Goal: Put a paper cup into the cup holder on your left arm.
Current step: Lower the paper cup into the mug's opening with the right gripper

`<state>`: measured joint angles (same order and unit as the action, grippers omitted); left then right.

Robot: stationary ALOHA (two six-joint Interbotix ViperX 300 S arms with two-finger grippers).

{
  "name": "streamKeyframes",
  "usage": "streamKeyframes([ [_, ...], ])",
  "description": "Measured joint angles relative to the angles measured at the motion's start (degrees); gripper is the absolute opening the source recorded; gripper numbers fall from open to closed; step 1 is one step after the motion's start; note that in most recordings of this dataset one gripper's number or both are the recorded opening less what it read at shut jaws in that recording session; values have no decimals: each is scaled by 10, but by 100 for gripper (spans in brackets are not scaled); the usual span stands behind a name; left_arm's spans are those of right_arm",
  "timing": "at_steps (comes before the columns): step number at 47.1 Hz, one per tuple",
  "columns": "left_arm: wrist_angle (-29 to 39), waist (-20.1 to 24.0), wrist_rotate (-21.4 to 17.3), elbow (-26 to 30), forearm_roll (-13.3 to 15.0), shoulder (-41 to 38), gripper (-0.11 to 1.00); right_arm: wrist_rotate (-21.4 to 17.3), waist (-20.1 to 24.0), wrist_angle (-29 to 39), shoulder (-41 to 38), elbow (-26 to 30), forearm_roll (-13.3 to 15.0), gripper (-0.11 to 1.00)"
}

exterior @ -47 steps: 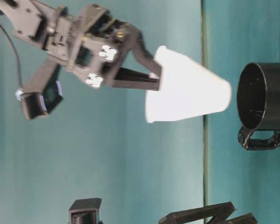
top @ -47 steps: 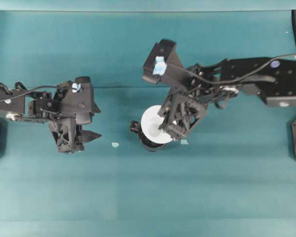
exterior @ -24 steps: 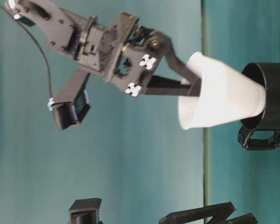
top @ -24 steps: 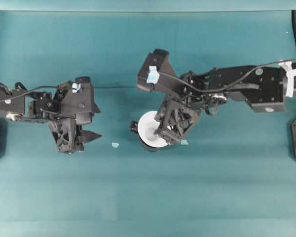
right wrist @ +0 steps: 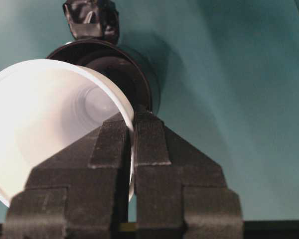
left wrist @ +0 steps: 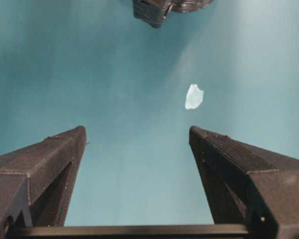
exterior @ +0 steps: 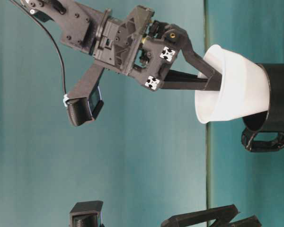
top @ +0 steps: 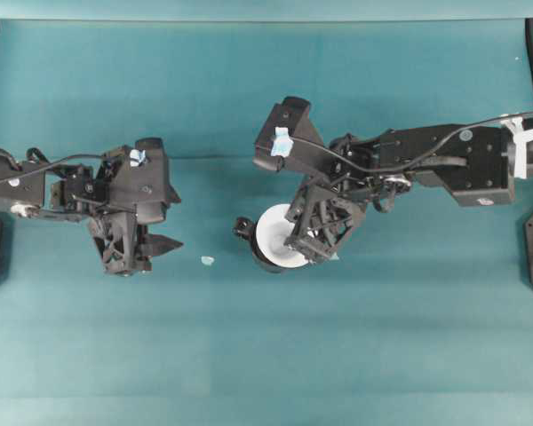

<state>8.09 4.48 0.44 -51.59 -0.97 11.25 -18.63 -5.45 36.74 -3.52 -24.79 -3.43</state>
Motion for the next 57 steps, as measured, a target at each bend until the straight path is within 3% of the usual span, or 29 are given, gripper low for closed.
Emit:
streamKeyframes([
  [57, 0, 0, 0, 0, 0, 0, 88, 0, 1, -2, -17, 12, 0, -5],
])
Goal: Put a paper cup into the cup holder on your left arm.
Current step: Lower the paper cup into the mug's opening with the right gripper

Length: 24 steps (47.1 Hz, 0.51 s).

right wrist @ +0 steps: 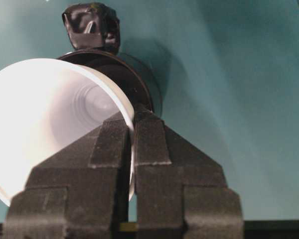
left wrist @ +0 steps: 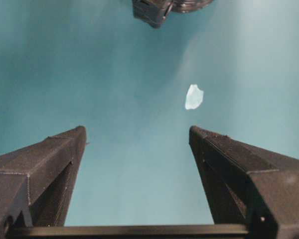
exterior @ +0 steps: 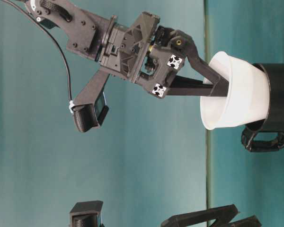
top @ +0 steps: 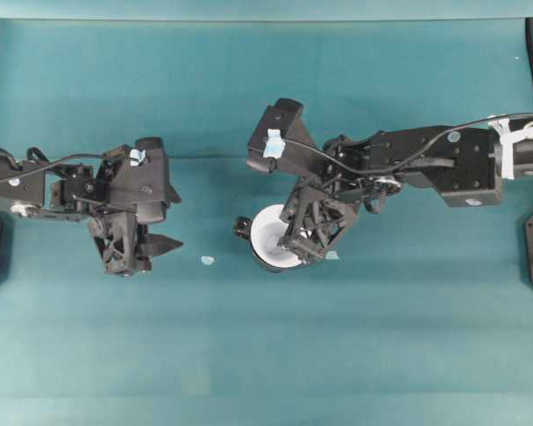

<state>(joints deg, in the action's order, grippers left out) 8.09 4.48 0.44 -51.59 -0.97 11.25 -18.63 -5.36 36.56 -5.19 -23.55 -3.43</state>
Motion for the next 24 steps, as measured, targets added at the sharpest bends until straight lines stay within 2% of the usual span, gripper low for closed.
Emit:
streamKeyframes([
  [14, 0, 0, 0, 0, 0, 0, 88, 0, 0, 0, -3, -1, 0, 6],
  [19, 0, 0, 0, 0, 0, 0, 88, 0, -2, 1, -3, 0, 0, 18],
  [24, 0, 0, 0, 0, 0, 0, 88, 0, -4, 2, -4, -1, 0, 35],
])
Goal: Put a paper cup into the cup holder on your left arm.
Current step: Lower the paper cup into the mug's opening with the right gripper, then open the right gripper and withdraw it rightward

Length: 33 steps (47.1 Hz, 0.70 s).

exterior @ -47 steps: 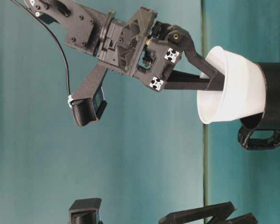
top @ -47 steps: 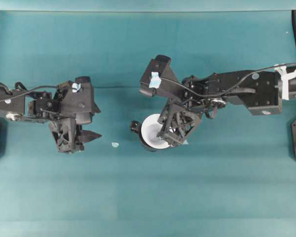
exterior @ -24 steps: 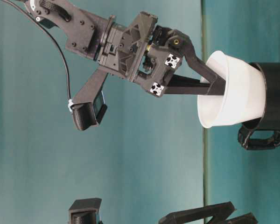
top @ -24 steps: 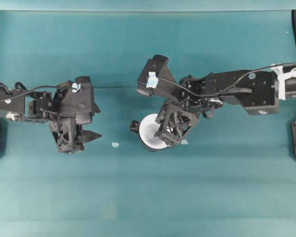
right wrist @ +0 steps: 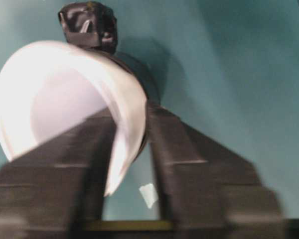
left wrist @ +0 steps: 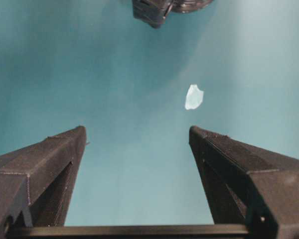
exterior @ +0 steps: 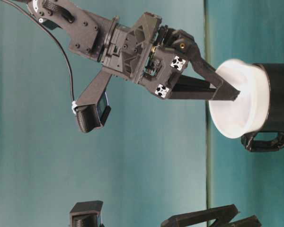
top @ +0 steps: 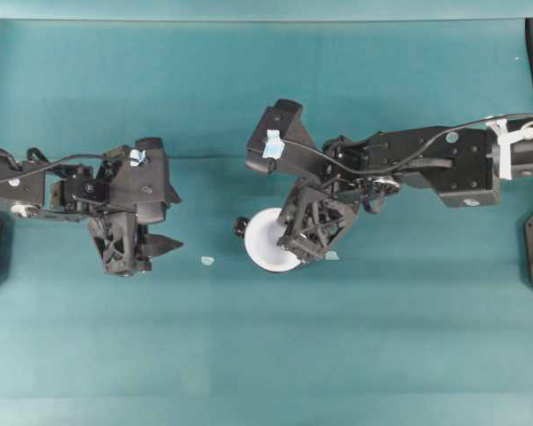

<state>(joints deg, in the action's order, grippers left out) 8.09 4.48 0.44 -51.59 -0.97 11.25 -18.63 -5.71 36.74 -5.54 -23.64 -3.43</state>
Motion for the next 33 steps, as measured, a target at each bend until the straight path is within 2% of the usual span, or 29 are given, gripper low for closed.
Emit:
streamKeyframes([
  [10, 0, 1, 0, 0, 0, 0, 88, 0, -9, 0, 0, 1, 0, 78],
  [12, 0, 0, 0, 0, 0, 0, 88, 0, -10, 0, 0, 1, 0, 83],
  [33, 0, 0, 0, 0, 0, 0, 88, 0, -16, -1, 1, 1, 3, 85],
])
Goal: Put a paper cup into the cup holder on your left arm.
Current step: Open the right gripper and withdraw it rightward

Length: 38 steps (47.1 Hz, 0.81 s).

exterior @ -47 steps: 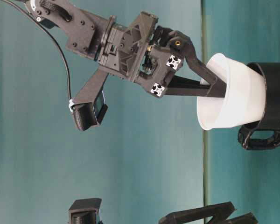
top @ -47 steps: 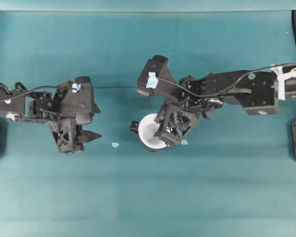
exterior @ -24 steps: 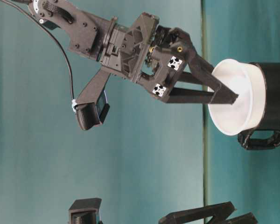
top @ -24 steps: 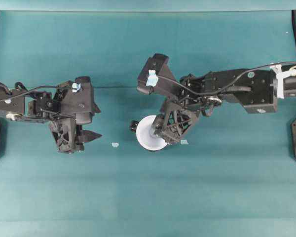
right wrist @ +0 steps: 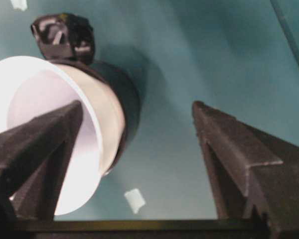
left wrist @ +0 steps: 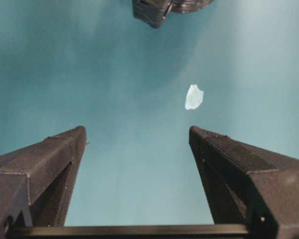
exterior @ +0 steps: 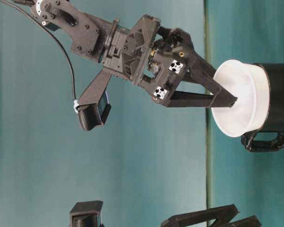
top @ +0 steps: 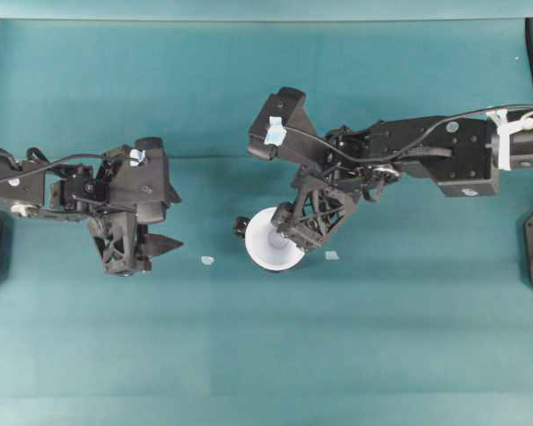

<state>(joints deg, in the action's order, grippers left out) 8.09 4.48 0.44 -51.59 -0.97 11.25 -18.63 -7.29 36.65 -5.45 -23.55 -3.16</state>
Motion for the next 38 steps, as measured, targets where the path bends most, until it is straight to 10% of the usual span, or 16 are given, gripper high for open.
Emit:
streamKeyframes([
  [38, 0, 0, 1, 0, 0, 0, 88, 0, 21, -39, 64, -43, 1, 86],
])
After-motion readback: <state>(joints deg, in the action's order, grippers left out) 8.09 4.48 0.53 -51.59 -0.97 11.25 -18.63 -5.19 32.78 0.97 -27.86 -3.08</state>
